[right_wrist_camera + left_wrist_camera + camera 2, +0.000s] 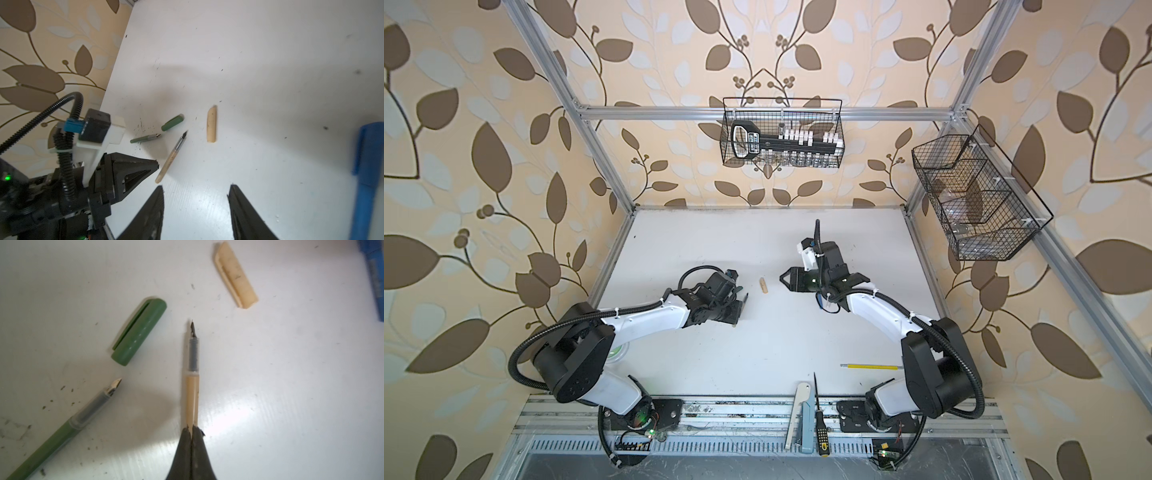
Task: Insert the pens into the pen caps
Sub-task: 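Grasp the beige fountain pen on the table with the left gripper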
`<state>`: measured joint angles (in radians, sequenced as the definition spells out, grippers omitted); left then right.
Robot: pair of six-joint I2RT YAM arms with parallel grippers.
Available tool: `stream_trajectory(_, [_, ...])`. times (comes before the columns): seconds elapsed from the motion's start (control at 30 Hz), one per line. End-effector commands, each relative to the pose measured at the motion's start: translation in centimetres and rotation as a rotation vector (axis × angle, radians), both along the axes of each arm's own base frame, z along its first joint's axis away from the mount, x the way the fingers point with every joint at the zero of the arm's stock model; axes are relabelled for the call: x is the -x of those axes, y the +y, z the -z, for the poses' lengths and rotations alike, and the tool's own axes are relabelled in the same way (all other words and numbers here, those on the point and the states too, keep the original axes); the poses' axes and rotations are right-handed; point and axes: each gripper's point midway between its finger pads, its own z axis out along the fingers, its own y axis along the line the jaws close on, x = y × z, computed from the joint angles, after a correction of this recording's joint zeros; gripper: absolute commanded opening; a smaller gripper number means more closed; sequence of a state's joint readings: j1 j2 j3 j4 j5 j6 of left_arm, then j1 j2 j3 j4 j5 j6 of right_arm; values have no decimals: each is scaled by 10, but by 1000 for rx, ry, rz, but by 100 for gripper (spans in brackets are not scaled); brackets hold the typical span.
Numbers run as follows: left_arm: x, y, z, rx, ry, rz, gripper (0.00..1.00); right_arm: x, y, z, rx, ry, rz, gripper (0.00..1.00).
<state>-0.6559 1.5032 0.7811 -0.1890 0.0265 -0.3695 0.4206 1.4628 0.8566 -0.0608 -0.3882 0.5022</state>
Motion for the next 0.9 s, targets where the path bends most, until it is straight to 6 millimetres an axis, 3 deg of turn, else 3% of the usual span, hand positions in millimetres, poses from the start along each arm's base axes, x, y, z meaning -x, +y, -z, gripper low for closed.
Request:
stream_trajectory(0.0, [12, -17, -27, 127, -41, 79, 0, 7, 25, 6, -103, 27, -23, 52])
stream_trajectory(0.1, [11, -25, -47, 197, -90, 100, 0, 10, 38, 14, -122, 48, -31, 53])
stream_trajectory(0.17, [9, -20, -46, 157, -76, 83, 3, 10, 37, 21, -99, 68, -21, 53])
stream_trajectory(0.27, [7, -15, -35, 81, -32, 69, 31, 11, 29, 25, -66, 70, 3, 53])
stream_trajectory(0.37, [14, -25, -26, 30, 22, 75, 33, 16, 21, 30, 1, 93, 19, 55])
stream_trajectory(0.5, [16, -18, -30, -3, 31, 11, 34, 43, 20, 53, 206, 192, -19, 55])
stream_trajectory(0.53, [19, -24, -34, 37, 29, 27, 36, 51, 17, 56, 230, 210, -22, 56])
stream_trajectory(0.63, [30, -52, -39, 111, 15, 101, 45, 59, -3, 50, 264, 193, 37, 57])
stream_trajectory(0.87, [47, -98, -17, -76, 83, 171, 45, 60, -61, 26, 180, 134, 202, 58])
